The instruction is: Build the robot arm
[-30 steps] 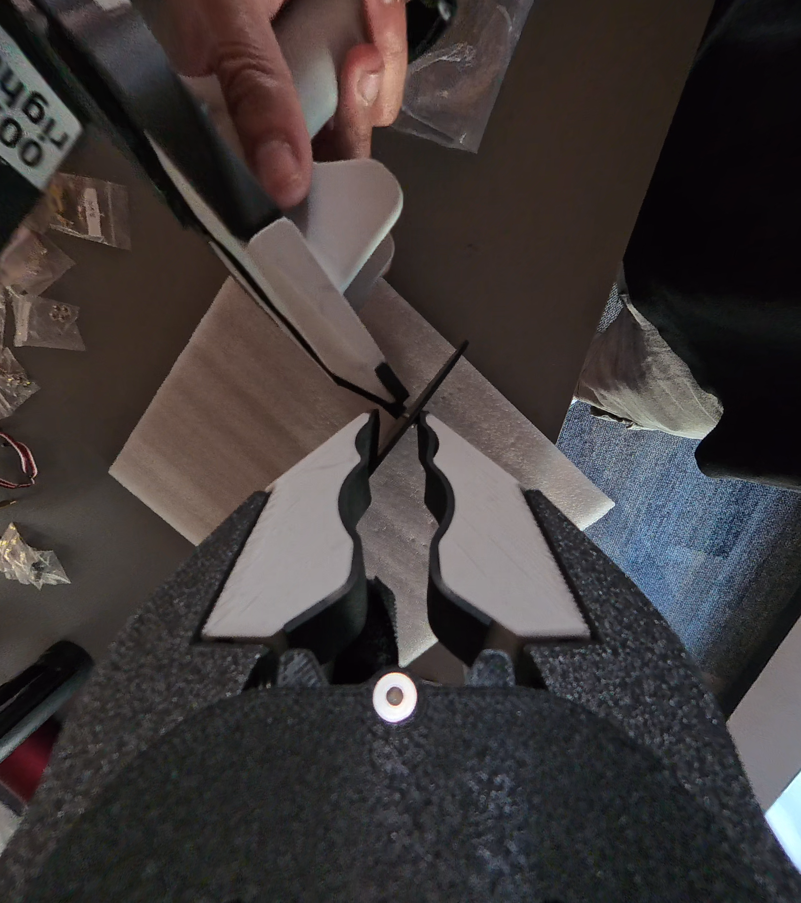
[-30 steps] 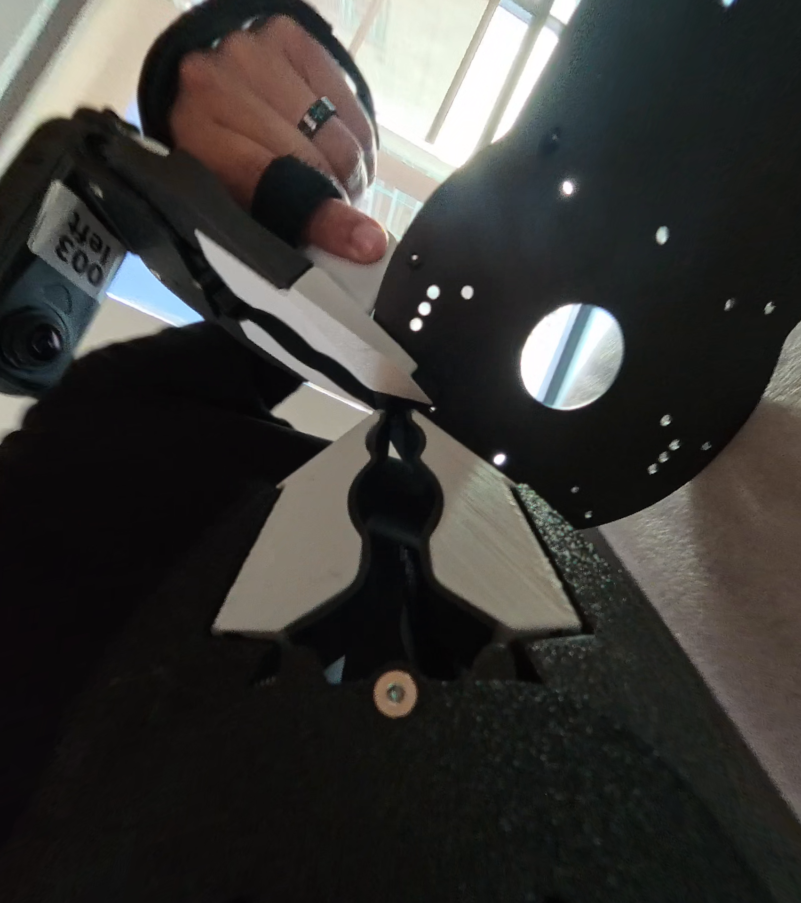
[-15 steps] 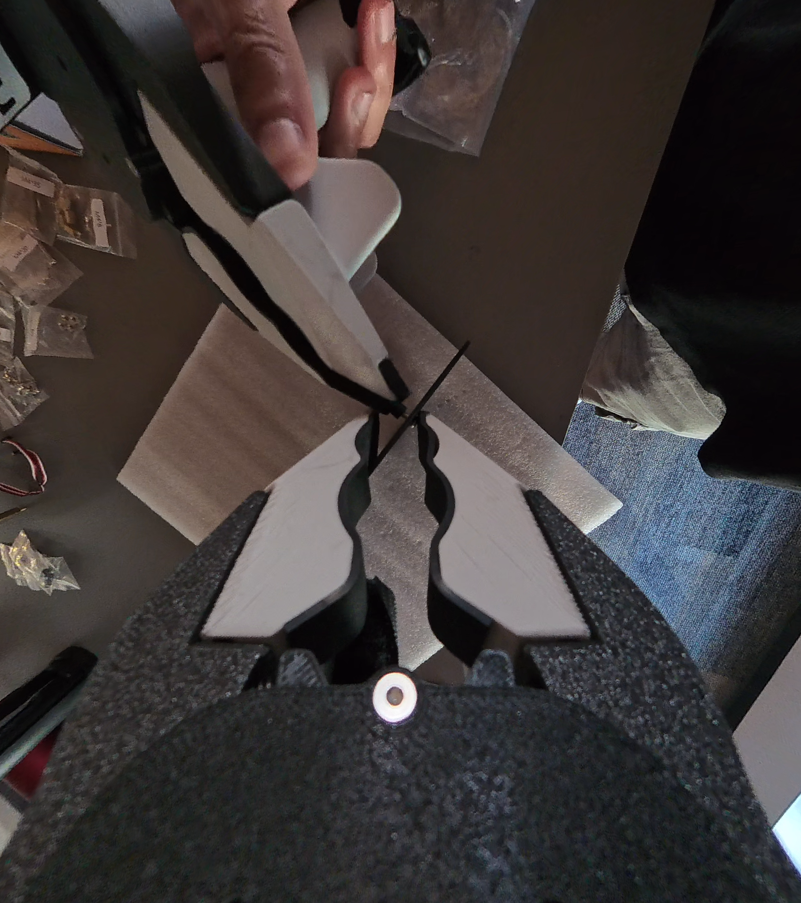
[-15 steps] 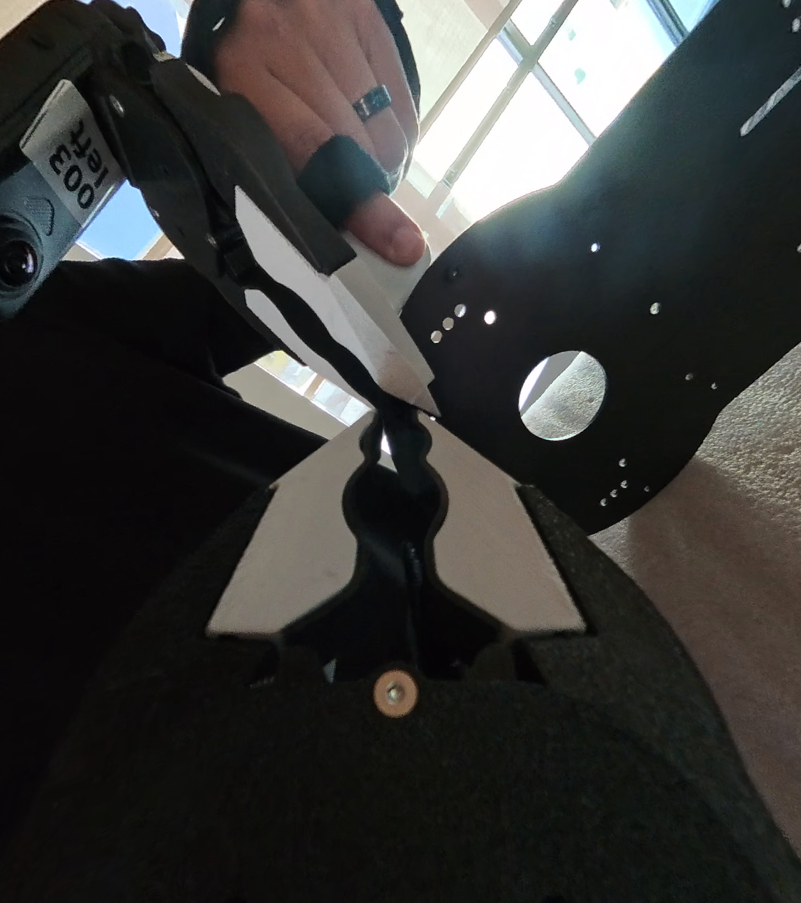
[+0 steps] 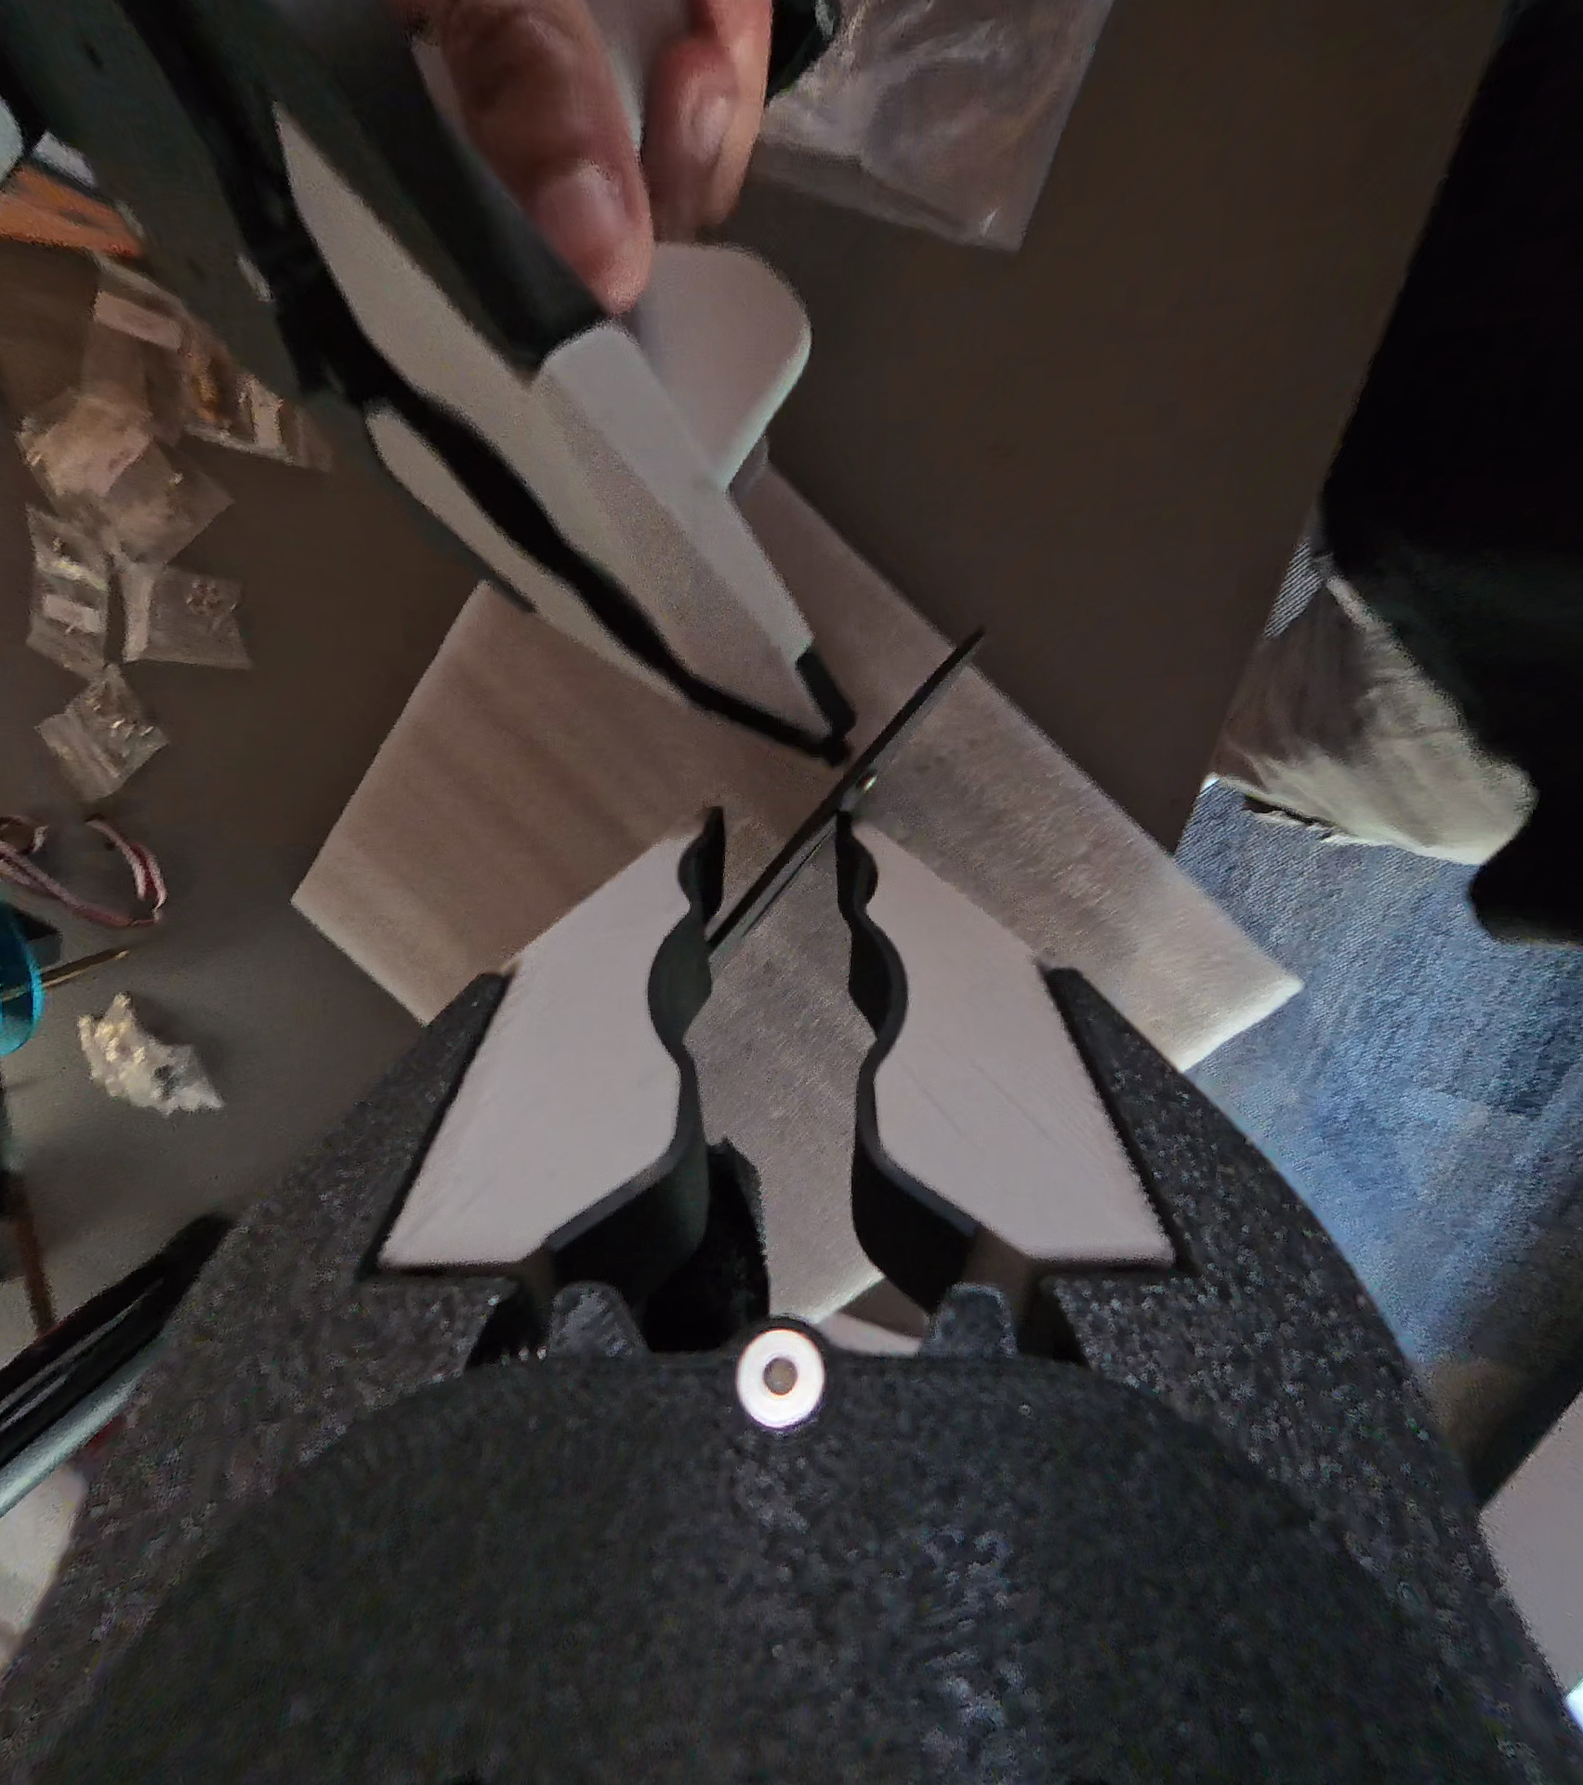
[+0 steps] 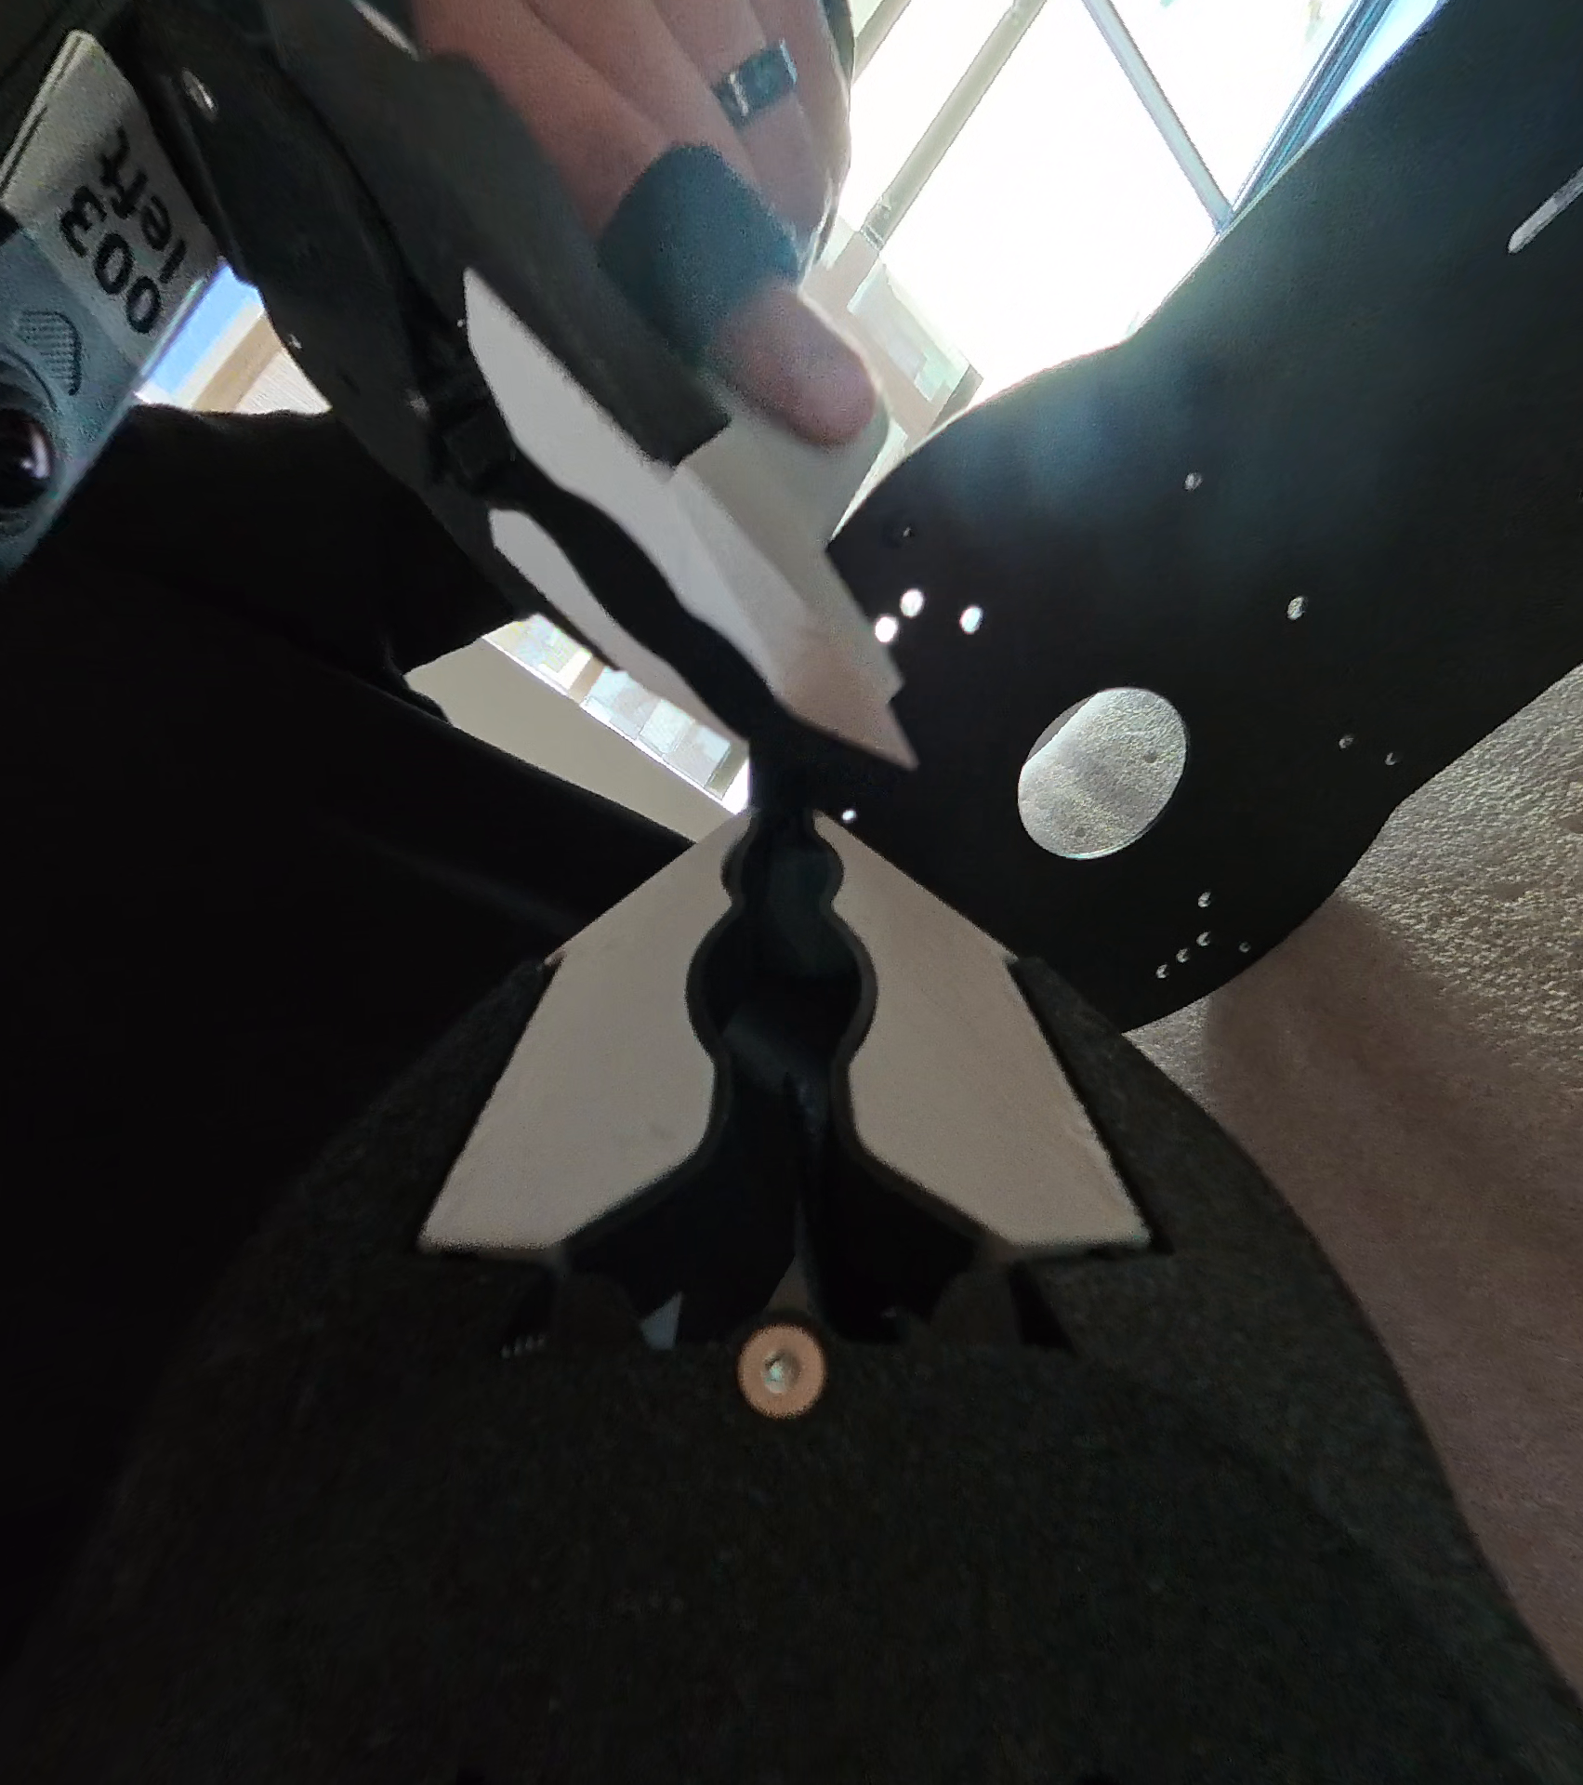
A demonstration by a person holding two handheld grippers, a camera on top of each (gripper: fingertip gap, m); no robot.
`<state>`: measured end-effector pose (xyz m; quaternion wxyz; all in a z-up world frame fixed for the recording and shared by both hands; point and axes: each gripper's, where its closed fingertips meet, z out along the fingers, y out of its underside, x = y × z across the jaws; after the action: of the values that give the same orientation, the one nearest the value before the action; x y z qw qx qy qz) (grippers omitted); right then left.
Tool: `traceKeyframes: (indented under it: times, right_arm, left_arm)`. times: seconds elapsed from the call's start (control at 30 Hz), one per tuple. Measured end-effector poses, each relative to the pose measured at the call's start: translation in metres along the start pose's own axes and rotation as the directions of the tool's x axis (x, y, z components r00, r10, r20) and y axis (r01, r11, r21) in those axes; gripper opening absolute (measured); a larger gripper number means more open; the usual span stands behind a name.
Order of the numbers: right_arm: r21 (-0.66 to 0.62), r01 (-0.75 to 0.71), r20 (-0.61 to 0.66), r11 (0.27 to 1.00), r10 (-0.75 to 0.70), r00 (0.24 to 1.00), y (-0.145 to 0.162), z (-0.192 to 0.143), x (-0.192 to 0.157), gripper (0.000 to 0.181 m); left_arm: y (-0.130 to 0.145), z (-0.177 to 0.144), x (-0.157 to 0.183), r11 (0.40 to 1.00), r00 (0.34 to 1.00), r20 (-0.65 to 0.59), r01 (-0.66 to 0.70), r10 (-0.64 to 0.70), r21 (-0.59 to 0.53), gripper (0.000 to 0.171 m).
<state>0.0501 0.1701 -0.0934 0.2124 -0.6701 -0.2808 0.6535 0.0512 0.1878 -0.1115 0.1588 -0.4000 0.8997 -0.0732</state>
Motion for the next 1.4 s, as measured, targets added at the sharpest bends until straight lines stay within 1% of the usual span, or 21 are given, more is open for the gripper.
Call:
traceKeyframes:
  times: [0.07, 0.23, 0.3, 0.37, 0.4, 0.5, 0.6, 0.73, 0.87, 0.97, 1.07, 1.1, 1.13, 1.23, 1.27, 1.3, 1.33, 1.4]
  right_arm:
    - [-0.001, 0.001, 0.007, 1.000, -0.001, 1.000, -0.001, 0.000, 0.000, 0.002]
    - [-0.046, 0.019, 0.016, 0.999, -0.019, 1.000, -0.001, 0.004, 0.000, 0.003]
    - [-0.069, 0.108, 0.001, 0.992, -0.108, 0.994, -0.002, 0.005, 0.000, 0.003]
    - [-0.082, 0.245, -0.015, 0.966, -0.247, 0.969, -0.002, 0.004, 0.000, 0.003]
    - [-0.090, 0.281, -0.016, 0.955, -0.284, 0.959, -0.001, 0.004, 0.000, 0.003]
    - [-0.111, 0.251, -0.006, 0.961, -0.254, 0.967, -0.001, 0.002, 0.000, 0.003]
    - [-0.097, 0.241, 0.000, 0.966, -0.242, 0.970, -0.001, 0.000, 0.000, 0.003]
    - [-0.068, 0.230, 0.007, 0.971, -0.230, 0.973, 0.000, 0.000, 0.001, 0.003]
    - [-0.055, 0.248, -0.002, 0.967, -0.248, 0.969, 0.000, 0.000, 0.001, 0.003]
    - [-0.057, 0.335, -0.056, 0.941, -0.338, 0.940, -0.002, 0.000, 0.002, 0.003]
    - [-0.089, 0.458, -0.130, 0.885, -0.466, 0.875, -0.001, 0.002, 0.002, 0.004]
    - [-0.096, 0.480, -0.147, 0.872, -0.490, 0.859, -0.001, 0.003, 0.002, 0.005]
    - [-0.099, 0.476, -0.151, 0.874, -0.486, 0.860, -0.001, 0.003, 0.002, 0.005]
    - [-0.092, 0.324, -0.092, 0.942, -0.332, 0.939, -0.001, 0.002, 0.001, 0.003]
    - [-0.092, 0.307, -0.068, 0.947, -0.313, 0.947, 0.000, 0.002, 0.001, 0.003]
    - [-0.093, 0.342, -0.051, 0.935, -0.348, 0.936, 0.000, 0.002, 0.001, 0.003]
    - [-0.097, 0.439, -0.048, 0.893, -0.445, 0.894, 0.000, 0.002, 0.001, 0.005]
    - [-0.098, 0.634, -0.048, 0.767, -0.640, 0.767, -0.001, 0.002, 0.001, 0.004]
  left_arm:
    - [0.005, 0.000, -0.004, 1.000, 1.000, 0.021, -0.012, 0.012, -0.014, 0.021]
    - [0.006, -0.003, 0.000, 1.000, 1.000, -0.022, -0.004, 0.004, -0.001, 0.017]
    - [0.006, -0.003, 0.000, 1.000, 1.000, -0.023, -0.007, 0.007, -0.003, 0.016]
    - [0.006, -0.002, 0.000, 1.000, 1.000, -0.019, -0.005, 0.005, -0.002, 0.016]
    - [0.006, -0.002, -0.001, 1.000, 1.000, -0.014, -0.003, 0.003, 0.000, 0.017]
    - [0.005, -0.001, -0.002, 1.000, 1.000, 0.004, 0.007, -0.007, 0.006, 0.020]
    - [0.003, 0.000, -0.002, 1.000, 1.000, 0.025, 0.015, -0.015, 0.011, 0.024]
    - [-0.004, -0.001, 0.005, 0.998, 0.999, -0.029, 0.046, -0.045, 0.035, 0.027]
    - [-0.006, -0.001, 0.004, 0.999, 0.998, -0.046, 0.043, -0.041, 0.034, 0.021]
    - [-0.006, -0.001, 0.004, 0.998, 0.997, -0.061, 0.051, -0.049, 0.031, 0.020]
    - [-0.005, -0.002, 0.007, 0.998, 0.996, -0.079, 0.052, -0.050, 0.022, 0.018]
    - [-0.004, -0.002, 0.007, 0.998, 0.995, -0.082, 0.052, -0.050, 0.021, 0.018]
    - [-0.004, -0.002, 0.008, 0.998, 0.995, -0.084, 0.052, -0.050, 0.020, 0.018]
    - [-0.004, -0.002, 0.007, 0.999, 0.996, -0.081, 0.049, -0.047, 0.016, 0.017]
    - [-0.004, -0.002, 0.007, 0.999, 0.996, -0.082, 0.048, -0.046, 0.014, 0.017]
    - [-0.005, -0.002, 0.007, 0.999, 0.996, -0.083, 0.046, -0.045, 0.014, 0.017]
    - [-0.005, -0.002, 0.007, 0.999, 0.996, -0.083, 0.045, -0.044, 0.016, 0.017]
    - [-0.005, -0.002, 0.007, 0.999, 0.996, -0.085, 0.043, -0.042, 0.015, 0.017]
